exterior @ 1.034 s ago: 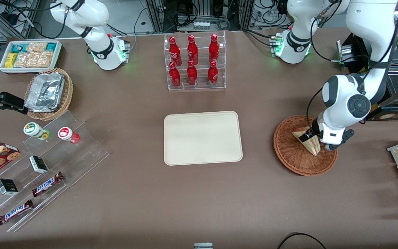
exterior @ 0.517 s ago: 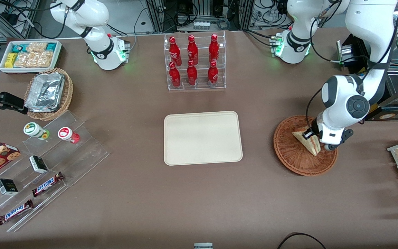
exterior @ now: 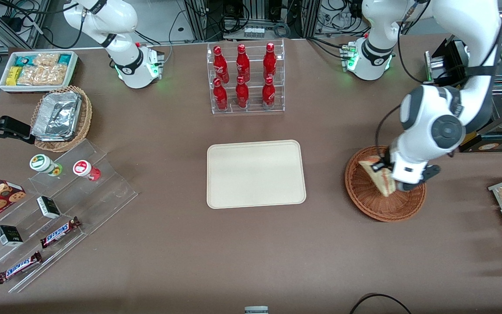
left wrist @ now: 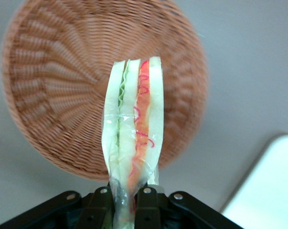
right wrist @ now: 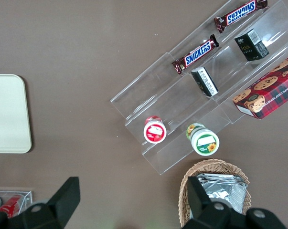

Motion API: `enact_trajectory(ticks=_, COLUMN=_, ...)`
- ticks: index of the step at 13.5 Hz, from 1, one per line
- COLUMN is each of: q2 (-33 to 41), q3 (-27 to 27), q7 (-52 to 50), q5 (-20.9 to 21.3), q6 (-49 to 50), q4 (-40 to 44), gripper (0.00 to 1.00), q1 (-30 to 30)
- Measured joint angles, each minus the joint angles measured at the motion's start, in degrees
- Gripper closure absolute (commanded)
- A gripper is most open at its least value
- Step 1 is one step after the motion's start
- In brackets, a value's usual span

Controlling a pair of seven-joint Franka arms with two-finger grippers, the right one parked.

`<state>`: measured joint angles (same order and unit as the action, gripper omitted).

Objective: Place sandwich from basket to tray
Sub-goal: 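Carry the held sandwich from the basket over the beige tray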

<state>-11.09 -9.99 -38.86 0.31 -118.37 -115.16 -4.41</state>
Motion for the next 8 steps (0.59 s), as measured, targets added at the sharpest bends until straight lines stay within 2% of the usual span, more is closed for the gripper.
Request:
enact_trajectory(ticks=5, q2=-1.76, q3=-0.83, q7=-0.2, q5=-0.02, q6=0.53, q4=3.75, gripper=1.0, q1=-10.58)
enact_trajectory(ticks=8, q2=-5.49, q3=-0.9, q7=-0.23, q5=-0.13, q6=4.1, q4=9.33, gripper=1.0, q1=-16.2)
